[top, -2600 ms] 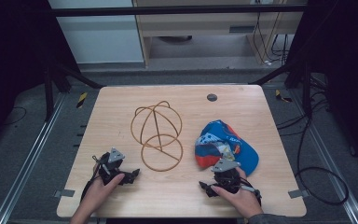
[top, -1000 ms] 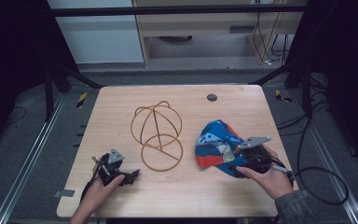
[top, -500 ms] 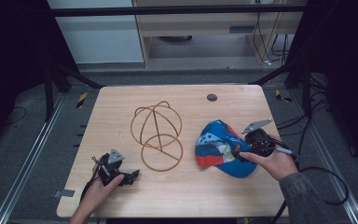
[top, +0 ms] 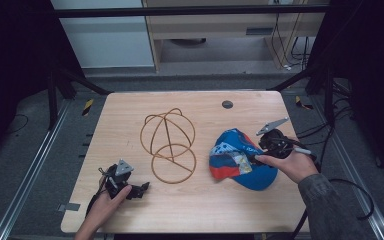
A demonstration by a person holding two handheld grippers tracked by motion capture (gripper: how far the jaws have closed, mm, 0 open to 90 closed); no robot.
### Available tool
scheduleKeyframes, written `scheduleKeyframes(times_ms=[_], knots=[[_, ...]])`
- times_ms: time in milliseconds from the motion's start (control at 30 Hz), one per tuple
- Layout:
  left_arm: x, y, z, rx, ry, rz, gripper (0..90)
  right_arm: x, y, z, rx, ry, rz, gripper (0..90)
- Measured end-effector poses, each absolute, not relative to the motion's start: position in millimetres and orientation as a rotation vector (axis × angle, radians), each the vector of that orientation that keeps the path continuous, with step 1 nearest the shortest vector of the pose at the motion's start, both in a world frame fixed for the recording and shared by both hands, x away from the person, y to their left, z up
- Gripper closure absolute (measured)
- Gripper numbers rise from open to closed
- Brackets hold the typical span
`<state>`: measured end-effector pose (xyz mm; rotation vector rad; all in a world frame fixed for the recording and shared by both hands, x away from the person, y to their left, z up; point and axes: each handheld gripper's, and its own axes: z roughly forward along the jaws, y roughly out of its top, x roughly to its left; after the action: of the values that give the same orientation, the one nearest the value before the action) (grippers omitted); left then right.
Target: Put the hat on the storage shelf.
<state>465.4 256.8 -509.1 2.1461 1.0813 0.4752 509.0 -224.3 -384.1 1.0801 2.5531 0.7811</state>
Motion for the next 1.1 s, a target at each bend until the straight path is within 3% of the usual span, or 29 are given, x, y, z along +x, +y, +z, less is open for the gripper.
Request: scheduleKeyframes(times_ms=[667, 1100], knots=[[465.5, 257.3, -508.9, 2.152, 1.076, 0.472, 0.0, 527.0, -213.4, -388.4, 1.072, 2.612, 0.763, 31.1], [465.5, 257.3, -508.9, 2.151, 1.076, 0.473, 0.0, 538.5, -203.6, -408.7, 1.11, 2.659, 0.731, 41.4]])
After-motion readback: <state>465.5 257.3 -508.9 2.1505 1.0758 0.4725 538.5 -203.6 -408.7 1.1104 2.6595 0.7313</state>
